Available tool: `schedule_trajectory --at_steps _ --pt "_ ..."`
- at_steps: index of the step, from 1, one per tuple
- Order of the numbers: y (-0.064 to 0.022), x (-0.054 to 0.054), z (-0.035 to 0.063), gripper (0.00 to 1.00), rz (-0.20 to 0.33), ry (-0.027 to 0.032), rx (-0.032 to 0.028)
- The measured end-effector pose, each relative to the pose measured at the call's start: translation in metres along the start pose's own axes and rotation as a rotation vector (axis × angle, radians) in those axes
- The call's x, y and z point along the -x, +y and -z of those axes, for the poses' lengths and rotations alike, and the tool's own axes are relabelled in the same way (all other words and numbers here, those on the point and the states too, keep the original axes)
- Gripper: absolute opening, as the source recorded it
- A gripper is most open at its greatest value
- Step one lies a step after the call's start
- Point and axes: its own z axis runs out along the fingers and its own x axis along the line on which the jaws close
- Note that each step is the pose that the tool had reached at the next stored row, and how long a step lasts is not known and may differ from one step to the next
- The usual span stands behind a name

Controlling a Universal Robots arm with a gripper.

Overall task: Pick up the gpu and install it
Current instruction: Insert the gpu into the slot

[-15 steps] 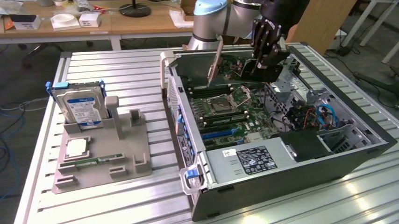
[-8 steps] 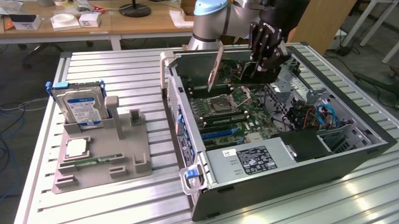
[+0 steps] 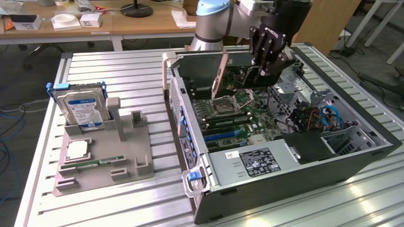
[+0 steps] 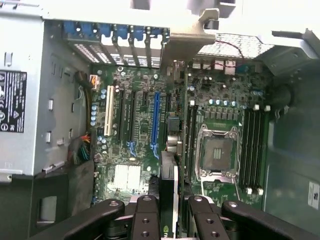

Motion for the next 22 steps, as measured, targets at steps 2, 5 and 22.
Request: schedule_trajectory --at_steps 2,5,22 --pt "0.0000 0.000 0.0000 0.27 0.002 0.0007 0.0001" --pt "0.0004 0.000 -0.0009 0.27 0.002 0.0003 -0.0017" --pt "0.0160 0.001 -0.0205 0.27 0.003 0.0050 -0.0664"
